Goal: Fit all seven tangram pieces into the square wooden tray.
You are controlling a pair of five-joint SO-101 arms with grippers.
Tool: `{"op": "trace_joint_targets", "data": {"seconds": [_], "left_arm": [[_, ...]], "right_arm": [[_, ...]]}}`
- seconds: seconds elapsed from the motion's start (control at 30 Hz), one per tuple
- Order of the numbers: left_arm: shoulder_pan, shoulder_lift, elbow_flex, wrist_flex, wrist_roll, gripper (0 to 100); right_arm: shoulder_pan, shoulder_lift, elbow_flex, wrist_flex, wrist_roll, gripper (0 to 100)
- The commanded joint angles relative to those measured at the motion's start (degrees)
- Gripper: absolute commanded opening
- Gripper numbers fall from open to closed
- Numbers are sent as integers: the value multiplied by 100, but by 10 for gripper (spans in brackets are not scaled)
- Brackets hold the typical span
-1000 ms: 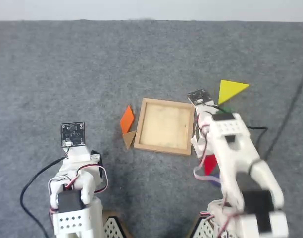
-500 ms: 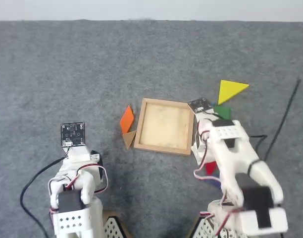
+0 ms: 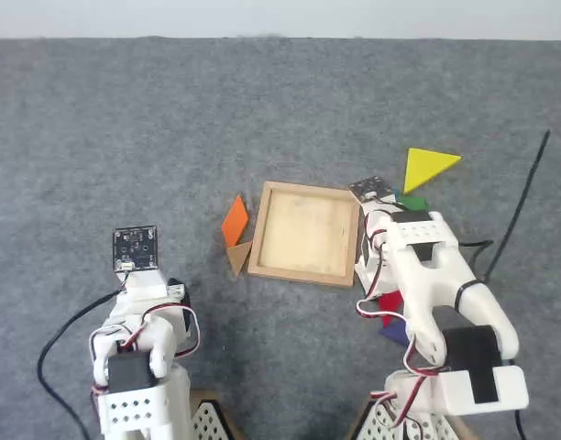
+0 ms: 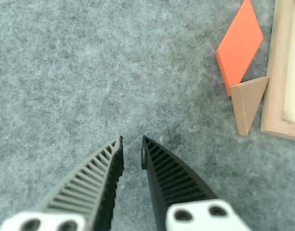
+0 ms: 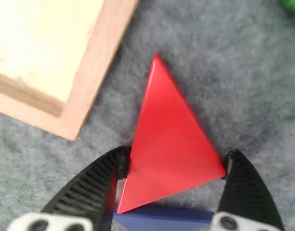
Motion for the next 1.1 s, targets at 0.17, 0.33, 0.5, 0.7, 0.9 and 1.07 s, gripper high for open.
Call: {"op": "trace_joint_targets", "data": {"seconds": [0.17,0.33,0.5,0.7,0.9,1.07], "left_arm": [[-26,-105,-66,26,53,57],[-26,-105,-66,26,53,57],[-26,-105,-66,26,53,57],[-26,-105,-66,26,53,57],[-26,-105,-66,26,53,57],[-26,-105,-66,26,53,57]], "right_arm": [[4,-418,97,-48,-316,221],[-22,-1138,387,-48,-308,220],[13,-1516,484,-4,-273,220],[-22,-1719,334,13,-255,220],[-154,-1402,-1477,1156,-299,220],[-998,-391,-3376,1982,-686,220]]}}
